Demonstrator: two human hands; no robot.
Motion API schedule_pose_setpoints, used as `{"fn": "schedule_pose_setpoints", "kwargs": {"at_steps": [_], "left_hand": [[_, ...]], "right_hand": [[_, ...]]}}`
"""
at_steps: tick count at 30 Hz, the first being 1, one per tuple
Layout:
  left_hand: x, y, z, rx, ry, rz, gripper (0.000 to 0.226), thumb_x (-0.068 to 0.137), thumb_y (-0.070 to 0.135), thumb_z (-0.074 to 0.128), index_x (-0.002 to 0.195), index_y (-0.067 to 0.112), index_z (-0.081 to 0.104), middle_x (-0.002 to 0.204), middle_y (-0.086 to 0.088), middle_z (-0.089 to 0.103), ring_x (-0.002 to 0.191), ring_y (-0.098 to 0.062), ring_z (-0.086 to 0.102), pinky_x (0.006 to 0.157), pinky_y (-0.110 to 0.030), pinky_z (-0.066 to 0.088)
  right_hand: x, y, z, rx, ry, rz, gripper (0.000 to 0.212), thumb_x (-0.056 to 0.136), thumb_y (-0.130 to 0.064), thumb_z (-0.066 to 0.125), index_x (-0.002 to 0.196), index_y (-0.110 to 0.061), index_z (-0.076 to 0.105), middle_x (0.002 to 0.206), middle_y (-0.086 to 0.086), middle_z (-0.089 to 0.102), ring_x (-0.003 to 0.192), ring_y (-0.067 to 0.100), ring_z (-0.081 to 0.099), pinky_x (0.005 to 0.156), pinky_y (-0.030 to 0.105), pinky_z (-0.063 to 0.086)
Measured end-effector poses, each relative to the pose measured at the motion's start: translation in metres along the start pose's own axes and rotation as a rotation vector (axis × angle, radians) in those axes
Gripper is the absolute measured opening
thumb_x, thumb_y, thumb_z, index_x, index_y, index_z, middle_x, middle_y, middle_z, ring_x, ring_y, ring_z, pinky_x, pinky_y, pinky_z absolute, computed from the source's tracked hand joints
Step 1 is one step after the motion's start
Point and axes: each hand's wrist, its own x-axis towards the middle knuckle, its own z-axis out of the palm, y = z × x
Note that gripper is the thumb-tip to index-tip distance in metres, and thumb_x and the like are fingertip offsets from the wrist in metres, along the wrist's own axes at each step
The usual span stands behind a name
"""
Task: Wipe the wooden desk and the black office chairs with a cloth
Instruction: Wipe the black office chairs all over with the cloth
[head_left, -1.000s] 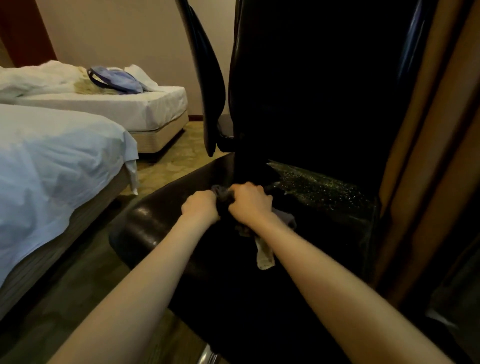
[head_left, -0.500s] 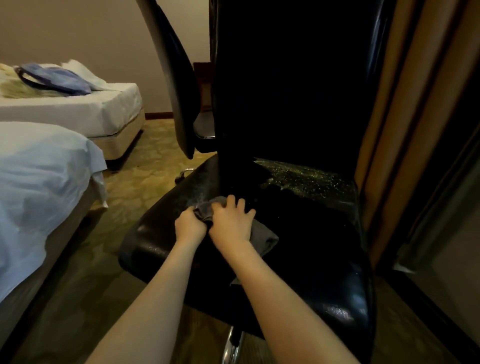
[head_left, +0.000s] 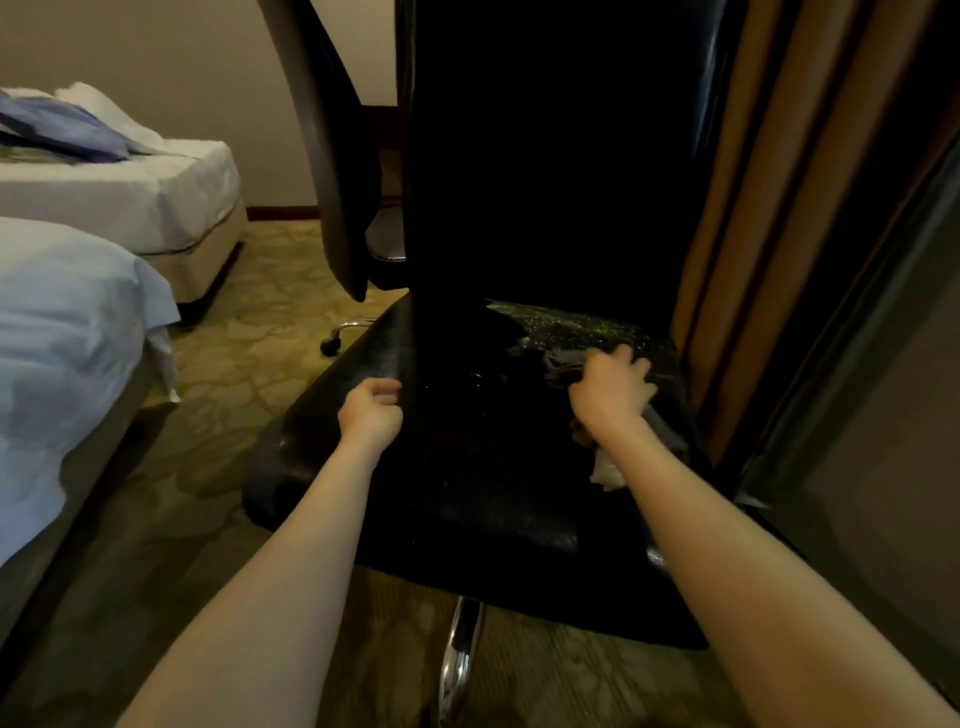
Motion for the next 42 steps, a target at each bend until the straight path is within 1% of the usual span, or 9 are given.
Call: {"fn": "schedule_pose_setpoints", "kwargs": {"at_steps": [3, 5, 10, 16, 24, 27, 31, 35, 42], "left_hand": [[0.007, -0.011, -0.025, 0.035, 0.18, 0.027, 0.029, 0.086, -0.005, 0.05, 0.107, 0.011, 0.059, 0.113, -0.008, 0.062, 0.108, -0.024, 0.055, 0.094, -0.031, 0.04], [0.011, -0.025, -0.034, 0.162, 0.177, -0.003, 0.025, 0.085, 0.001, 0.059, 0.109, 0.007, 0.057, 0.115, -0.014, 0.059, 0.111, -0.029, 0.054, 0.094, -0.034, 0.039], [0.022, -0.047, -0.027, 0.29, 0.226, -0.028, 0.024, 0.093, 0.007, 0.047, 0.115, -0.002, 0.051, 0.124, -0.022, 0.052, 0.115, -0.037, 0.049, 0.096, -0.04, 0.038], [0.021, -0.046, -0.029, 0.231, 0.171, -0.029, 0.021, 0.088, 0.01, 0.06, 0.106, 0.004, 0.052, 0.119, -0.016, 0.05, 0.11, -0.03, 0.05, 0.093, -0.034, 0.038], [0.015, -0.037, -0.024, 0.355, 0.133, -0.056, 0.017, 0.09, 0.002, 0.049, 0.099, 0.015, 0.055, 0.128, -0.016, 0.039, 0.118, -0.036, 0.041, 0.098, -0.037, 0.034], [0.018, -0.019, -0.024, 0.439, 0.046, 0.011, 0.024, 0.09, 0.004, 0.048, 0.107, 0.016, 0.059, 0.132, -0.015, 0.039, 0.123, -0.035, 0.038, 0.1, -0.04, 0.035], [0.027, -0.002, -0.005, 0.379, -0.16, 0.184, 0.022, 0.088, 0.008, 0.056, 0.102, 0.021, 0.064, 0.121, -0.008, 0.057, 0.117, -0.027, 0.051, 0.097, -0.035, 0.041], [0.039, -0.015, 0.015, 0.397, -0.063, 0.108, 0.017, 0.087, 0.012, 0.057, 0.097, 0.023, 0.065, 0.116, -0.006, 0.062, 0.112, -0.026, 0.054, 0.09, -0.032, 0.044], [0.045, -0.013, 0.011, 0.325, -0.096, 0.051, 0.029, 0.086, 0.008, 0.061, 0.068, 0.031, 0.058, 0.109, -0.006, 0.061, 0.109, -0.023, 0.056, 0.097, -0.034, 0.045]], "right_hand": [[-0.014, -0.08, 0.018, 0.154, 0.019, -0.144, 0.05, 0.088, -0.017, 0.055, 0.137, -0.02, 0.043, 0.138, 0.015, 0.035, 0.126, 0.038, 0.032, 0.101, 0.048, 0.037], [-0.027, -0.139, 0.044, 0.172, -0.026, -0.209, 0.049, 0.088, -0.018, 0.056, 0.135, -0.022, 0.044, 0.138, 0.013, 0.035, 0.127, 0.036, 0.033, 0.101, 0.047, 0.037], [-0.037, -0.208, 0.11, -0.049, -0.07, -0.34, 0.045, 0.093, -0.025, 0.053, 0.136, -0.026, 0.041, 0.144, 0.011, 0.027, 0.132, 0.036, 0.025, 0.103, 0.053, 0.028], [0.012, -0.162, 0.098, -0.064, -0.024, -0.259, 0.046, 0.088, -0.026, 0.057, 0.134, -0.026, 0.048, 0.139, 0.009, 0.034, 0.128, 0.035, 0.03, 0.101, 0.051, 0.032], [0.056, -0.009, 0.036, -0.072, -0.066, -0.01, 0.041, 0.095, -0.018, 0.053, 0.133, -0.007, 0.048, 0.14, 0.021, 0.031, 0.127, 0.044, 0.027, 0.101, 0.058, 0.031], [0.053, -0.026, 0.035, 0.028, -0.022, -0.062, 0.041, 0.095, -0.016, 0.053, 0.135, -0.009, 0.047, 0.14, 0.021, 0.033, 0.127, 0.044, 0.028, 0.102, 0.056, 0.032], [0.052, -0.112, 0.053, 0.206, 0.027, -0.222, 0.048, 0.089, -0.013, 0.054, 0.135, -0.024, 0.049, 0.135, 0.014, 0.04, 0.124, 0.039, 0.039, 0.101, 0.048, 0.039], [0.05, -0.173, 0.098, 0.025, -0.045, -0.305, 0.046, 0.09, -0.021, 0.056, 0.134, -0.029, 0.048, 0.138, 0.008, 0.037, 0.127, 0.033, 0.034, 0.101, 0.046, 0.036], [0.085, -0.122, 0.086, -0.026, -0.04, -0.212, 0.048, 0.088, -0.027, 0.06, 0.135, -0.02, 0.049, 0.14, 0.011, 0.036, 0.129, 0.035, 0.032, 0.102, 0.049, 0.033]]}}
